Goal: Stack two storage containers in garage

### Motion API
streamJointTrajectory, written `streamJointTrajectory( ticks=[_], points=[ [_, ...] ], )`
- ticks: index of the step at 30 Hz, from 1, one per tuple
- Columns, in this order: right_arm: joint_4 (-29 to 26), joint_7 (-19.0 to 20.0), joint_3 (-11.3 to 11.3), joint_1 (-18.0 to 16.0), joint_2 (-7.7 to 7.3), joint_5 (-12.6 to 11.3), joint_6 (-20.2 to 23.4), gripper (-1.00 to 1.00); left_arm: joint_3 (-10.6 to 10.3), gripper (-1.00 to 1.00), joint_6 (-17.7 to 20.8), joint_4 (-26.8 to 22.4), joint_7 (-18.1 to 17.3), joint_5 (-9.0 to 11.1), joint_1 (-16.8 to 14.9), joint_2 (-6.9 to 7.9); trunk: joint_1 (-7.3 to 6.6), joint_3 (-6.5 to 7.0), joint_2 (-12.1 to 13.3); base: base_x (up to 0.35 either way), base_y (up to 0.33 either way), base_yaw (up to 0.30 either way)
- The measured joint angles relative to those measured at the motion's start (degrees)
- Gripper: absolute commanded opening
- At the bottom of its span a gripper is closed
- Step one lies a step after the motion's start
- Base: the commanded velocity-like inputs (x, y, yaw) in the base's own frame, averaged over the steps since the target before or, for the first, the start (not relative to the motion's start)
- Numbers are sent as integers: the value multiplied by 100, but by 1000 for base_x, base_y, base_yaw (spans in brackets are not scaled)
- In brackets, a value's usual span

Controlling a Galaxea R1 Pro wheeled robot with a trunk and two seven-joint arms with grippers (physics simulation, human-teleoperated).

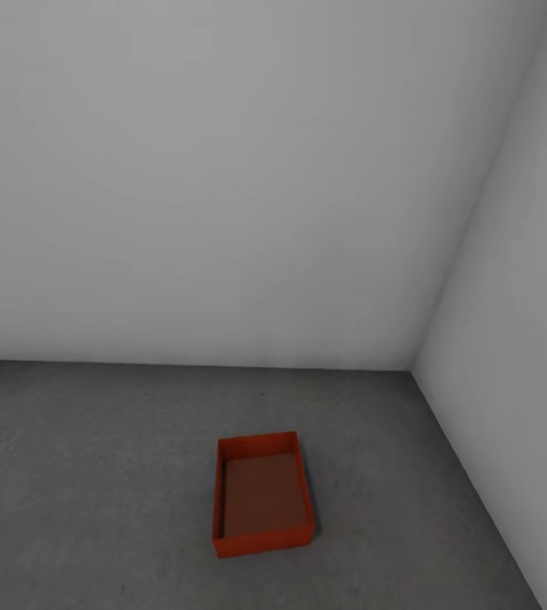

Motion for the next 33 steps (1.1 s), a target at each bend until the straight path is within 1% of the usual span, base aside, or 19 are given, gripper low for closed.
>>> streamJointTrajectory(
  ticks=[5, 12, 13, 14, 17, 19, 23, 33],
  points=[
    [-6, 0, 7, 0, 1, 6, 10, 100, 0, 100, 0, 0, 0, 0, 0, 0, 0, 34, 0, 0, 0, 0],
    [-12, 3, 34, 0, -8, 45, 24, 100, 0, 100, 0, 0, 0, 0, 0, -3, 0, 42, 0, 0, 0, 0],
    [-11, 10, 41, 0, -9, 125, 25, 100, 0, 100, 0, 0, 0, 0, 0, -2, 0, 42, 0, 0, 0, 0],
    [-12, 17, 45, 0, -9, 253, 25, 100, 0, 100, 0, 0, 0, 0, 0, -3, 0, 42, 0, 0, 0, 0],
    [-8, 9, 9, 0, -5, 823, 24, 100, 0, 100, 0, 0, 0, 0, 0, -2, 0, 42, 0, 0, 0, 0],
    [-7, 7, 1, 0, -3, 977, 14, 100, 0, 100, -2, 0, 0, 0, 0, -4, 0, 42, 0, 0, 0, 0],
    [-5, 6, -6, 0, 2, 1111, 23, 100, 0, 100, -4, 0, 0, 0, 0, -4, 0, 42, 0, 0, 0, 0],
    [-5, 1, -16, 0, 25, 1152, 77, 100, 0, 100, -17, 0, 0, 0, 0, -3, 0, 42, 0, 0, 0, 0]
  ],
)
